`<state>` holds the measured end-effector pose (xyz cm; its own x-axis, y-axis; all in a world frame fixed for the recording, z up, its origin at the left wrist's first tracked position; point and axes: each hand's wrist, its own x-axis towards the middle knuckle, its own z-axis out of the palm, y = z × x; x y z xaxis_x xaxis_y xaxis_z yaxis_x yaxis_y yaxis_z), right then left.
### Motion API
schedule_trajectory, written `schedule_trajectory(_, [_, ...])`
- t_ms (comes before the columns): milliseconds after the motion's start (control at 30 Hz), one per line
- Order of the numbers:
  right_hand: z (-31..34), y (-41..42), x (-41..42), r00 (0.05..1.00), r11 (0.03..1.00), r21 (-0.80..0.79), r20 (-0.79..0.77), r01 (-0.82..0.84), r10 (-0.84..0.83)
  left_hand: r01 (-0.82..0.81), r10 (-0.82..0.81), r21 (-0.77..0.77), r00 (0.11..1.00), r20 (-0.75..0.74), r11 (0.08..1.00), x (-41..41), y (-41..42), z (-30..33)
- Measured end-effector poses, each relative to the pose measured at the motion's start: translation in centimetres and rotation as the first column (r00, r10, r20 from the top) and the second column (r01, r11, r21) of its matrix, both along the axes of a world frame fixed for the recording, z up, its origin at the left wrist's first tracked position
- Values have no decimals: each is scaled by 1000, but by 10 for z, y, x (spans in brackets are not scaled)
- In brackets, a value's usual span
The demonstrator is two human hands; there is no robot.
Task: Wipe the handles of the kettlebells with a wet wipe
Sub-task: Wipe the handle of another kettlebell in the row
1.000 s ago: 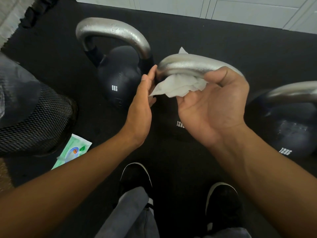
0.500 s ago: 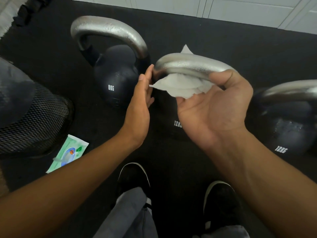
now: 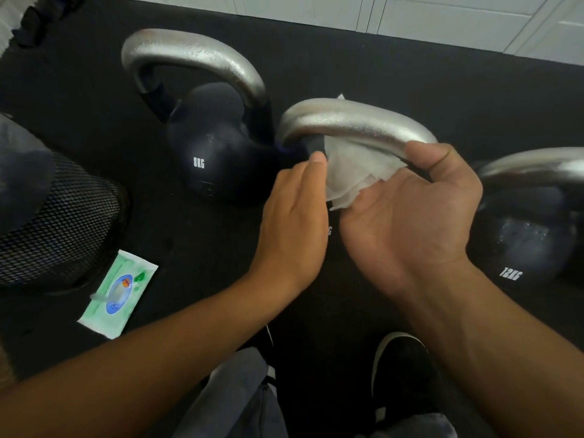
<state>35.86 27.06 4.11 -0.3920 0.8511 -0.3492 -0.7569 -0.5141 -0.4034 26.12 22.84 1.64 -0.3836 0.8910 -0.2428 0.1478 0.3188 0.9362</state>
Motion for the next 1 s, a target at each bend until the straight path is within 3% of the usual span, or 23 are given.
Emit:
schedule_trajectory(200, [0,1,1,1000,999,25,-8,-25,25,43,-17,-140,983,185,989,-10,12,9])
schedule_trajectory(300, [-1,1,2,999,998,48,-1,-37,37,-47,91,-142,942,323,989,-14,19,13])
schedule_trajectory(400, [-6,2,4,999,997,62,25,-41,39,-172,216,-134,837,503,976,-16,25,16])
schedule_trajectory(567, [-12,2,11,989,997,74,148,-25,14,-99,168,-136,559,812,986,-16,26,18])
schedule_trajectory(767, [-10,-13,27,992,1000,26,122,17,-20,-96,74,-46,306,949,994,-13,30,24])
schedule_trajectory(1000, [-7,-19,34,929,986,-82,354,145,-108,-42,16,-3,306,952,999,-3,31,22])
